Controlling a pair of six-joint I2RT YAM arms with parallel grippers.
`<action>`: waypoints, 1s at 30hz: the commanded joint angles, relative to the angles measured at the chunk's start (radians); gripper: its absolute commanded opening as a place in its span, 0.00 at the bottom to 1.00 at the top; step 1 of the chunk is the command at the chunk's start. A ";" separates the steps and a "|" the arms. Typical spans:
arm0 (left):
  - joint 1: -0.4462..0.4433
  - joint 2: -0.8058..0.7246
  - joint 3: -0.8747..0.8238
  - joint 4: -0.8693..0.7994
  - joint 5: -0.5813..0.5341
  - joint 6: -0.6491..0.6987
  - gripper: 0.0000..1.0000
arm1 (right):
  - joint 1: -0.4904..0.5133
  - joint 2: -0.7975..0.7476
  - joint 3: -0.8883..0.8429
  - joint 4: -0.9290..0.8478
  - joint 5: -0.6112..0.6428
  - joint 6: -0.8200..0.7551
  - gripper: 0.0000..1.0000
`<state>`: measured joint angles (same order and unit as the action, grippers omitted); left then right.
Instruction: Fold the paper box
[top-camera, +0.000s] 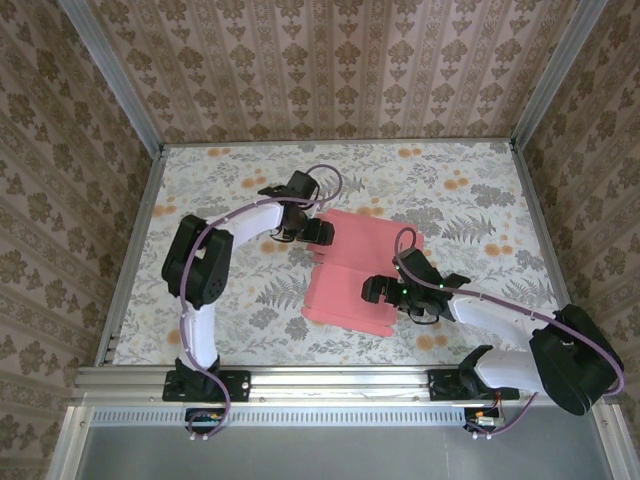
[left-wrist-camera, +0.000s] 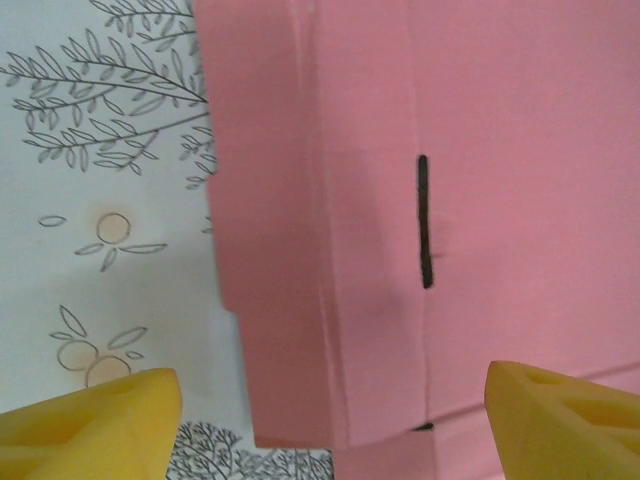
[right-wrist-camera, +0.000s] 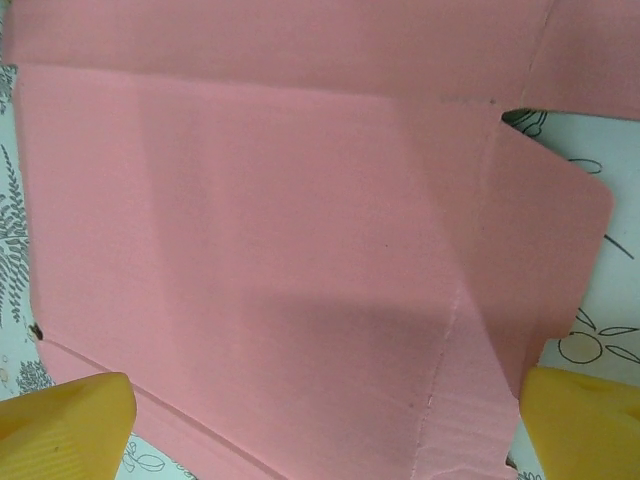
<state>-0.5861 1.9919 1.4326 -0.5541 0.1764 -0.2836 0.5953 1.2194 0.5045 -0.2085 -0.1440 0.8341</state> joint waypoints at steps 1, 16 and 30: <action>0.011 0.020 0.041 -0.058 -0.044 0.049 0.77 | 0.009 0.027 -0.006 0.012 -0.012 0.007 1.00; 0.048 0.085 0.070 -0.032 0.031 0.070 0.75 | 0.011 0.051 -0.015 -0.022 0.033 0.008 1.00; 0.045 0.131 0.096 -0.002 0.156 0.063 0.77 | 0.013 0.078 -0.017 -0.008 0.037 0.006 1.00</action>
<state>-0.5343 2.0830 1.5013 -0.5705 0.2657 -0.2310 0.6003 1.2579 0.5049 -0.1982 -0.1276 0.8349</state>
